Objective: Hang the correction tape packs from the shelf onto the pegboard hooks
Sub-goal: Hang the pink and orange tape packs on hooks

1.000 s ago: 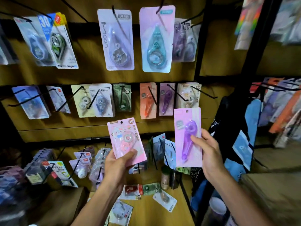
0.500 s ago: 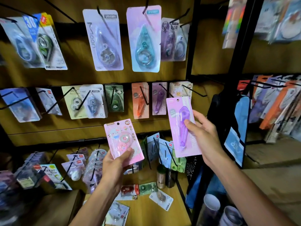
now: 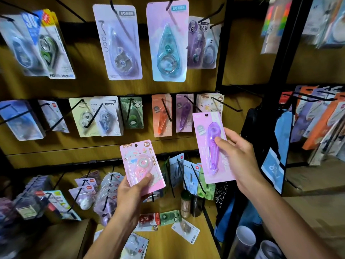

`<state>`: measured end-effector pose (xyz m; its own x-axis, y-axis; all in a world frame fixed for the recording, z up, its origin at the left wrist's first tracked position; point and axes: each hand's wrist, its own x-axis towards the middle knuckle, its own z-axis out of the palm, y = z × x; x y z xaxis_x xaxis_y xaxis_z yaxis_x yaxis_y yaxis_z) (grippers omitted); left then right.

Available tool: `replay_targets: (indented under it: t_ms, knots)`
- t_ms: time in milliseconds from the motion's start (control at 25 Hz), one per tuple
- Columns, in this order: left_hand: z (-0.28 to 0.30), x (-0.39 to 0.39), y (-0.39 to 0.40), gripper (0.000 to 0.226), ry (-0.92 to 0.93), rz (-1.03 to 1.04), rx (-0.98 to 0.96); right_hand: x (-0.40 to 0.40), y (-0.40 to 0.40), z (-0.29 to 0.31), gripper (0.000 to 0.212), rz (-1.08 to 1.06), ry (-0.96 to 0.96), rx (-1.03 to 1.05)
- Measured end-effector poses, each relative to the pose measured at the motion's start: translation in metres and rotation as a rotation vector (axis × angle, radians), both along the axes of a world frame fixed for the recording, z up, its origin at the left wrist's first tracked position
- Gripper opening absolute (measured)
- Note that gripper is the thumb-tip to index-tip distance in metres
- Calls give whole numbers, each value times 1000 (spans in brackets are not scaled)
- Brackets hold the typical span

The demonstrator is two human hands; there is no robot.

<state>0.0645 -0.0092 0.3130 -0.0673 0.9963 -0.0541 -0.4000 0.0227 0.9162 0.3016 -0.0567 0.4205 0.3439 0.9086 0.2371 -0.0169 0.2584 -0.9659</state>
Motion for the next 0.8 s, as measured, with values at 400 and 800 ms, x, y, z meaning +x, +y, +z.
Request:
replay_targets:
  t_ms: [400, 800]
  knots:
    - [16, 9, 11, 39, 30, -29, 37, 3, 104, -3, 17, -111, 102, -212]
    - [53, -36, 42, 36, 166, -22, 148, 3, 272, -27, 72, -45, 209, -348]
